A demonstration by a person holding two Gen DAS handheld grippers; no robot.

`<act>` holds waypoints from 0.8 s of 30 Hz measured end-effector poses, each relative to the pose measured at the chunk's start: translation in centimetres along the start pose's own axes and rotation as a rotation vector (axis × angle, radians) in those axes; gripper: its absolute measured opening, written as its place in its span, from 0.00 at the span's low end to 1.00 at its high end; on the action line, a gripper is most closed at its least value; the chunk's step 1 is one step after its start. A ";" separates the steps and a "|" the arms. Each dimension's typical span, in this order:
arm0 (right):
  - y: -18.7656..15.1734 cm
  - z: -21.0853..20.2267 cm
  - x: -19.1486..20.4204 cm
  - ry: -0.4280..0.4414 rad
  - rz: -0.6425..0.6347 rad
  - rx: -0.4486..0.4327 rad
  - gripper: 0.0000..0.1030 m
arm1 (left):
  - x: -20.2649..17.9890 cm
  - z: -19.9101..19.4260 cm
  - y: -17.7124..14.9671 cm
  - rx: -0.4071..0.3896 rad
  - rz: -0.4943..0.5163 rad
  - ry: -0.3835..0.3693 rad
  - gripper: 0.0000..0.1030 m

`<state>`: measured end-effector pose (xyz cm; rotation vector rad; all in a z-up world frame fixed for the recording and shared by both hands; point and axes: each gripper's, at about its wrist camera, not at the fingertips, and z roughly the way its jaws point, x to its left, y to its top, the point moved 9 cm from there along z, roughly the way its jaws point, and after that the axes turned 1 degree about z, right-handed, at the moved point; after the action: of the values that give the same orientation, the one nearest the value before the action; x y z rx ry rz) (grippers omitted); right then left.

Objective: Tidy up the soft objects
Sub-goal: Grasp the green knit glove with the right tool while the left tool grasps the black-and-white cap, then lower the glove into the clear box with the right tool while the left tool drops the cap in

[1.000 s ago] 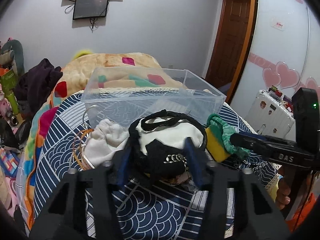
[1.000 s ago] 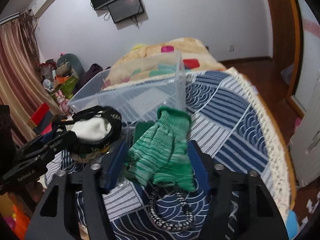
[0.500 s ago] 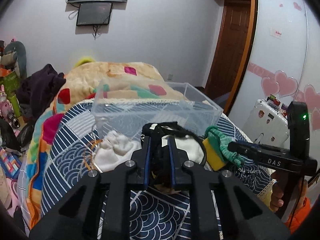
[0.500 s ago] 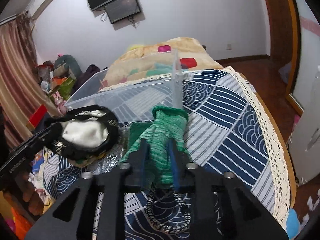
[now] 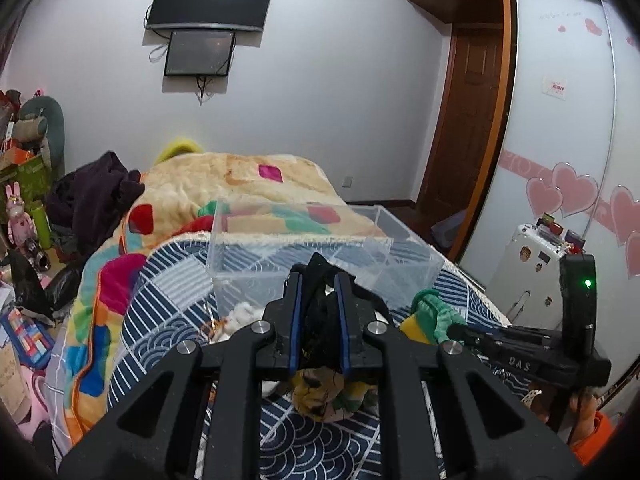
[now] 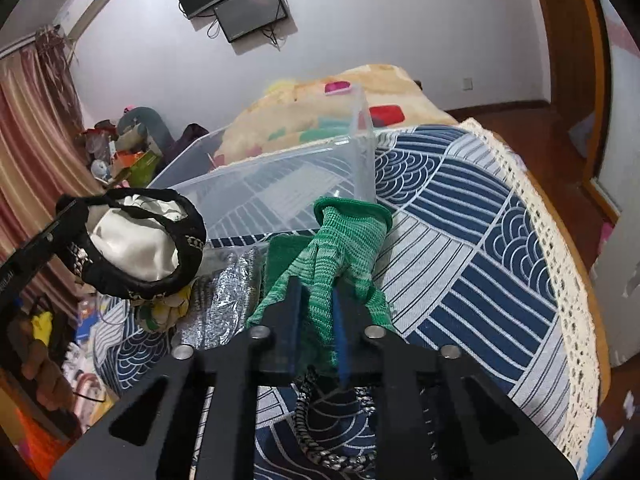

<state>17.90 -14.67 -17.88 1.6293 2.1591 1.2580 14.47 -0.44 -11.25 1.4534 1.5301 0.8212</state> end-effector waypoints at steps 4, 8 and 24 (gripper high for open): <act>0.9 -1.2 0.5 -0.018 -0.025 -0.051 0.07 | -0.2 -0.8 1.6 -0.041 0.017 -0.010 0.13; 2.6 -3.4 1.3 -0.014 -0.045 -0.126 0.07 | -0.3 -1.3 3.4 -0.082 0.039 -0.012 0.13; 10.2 -3.7 4.9 -0.014 -0.150 -0.265 0.07 | 2.7 3.5 9.9 -0.111 0.016 0.026 0.13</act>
<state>21.18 -11.92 -6.75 1.3425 1.9644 1.4116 22.01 2.95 -4.30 1.3805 1.4698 0.9231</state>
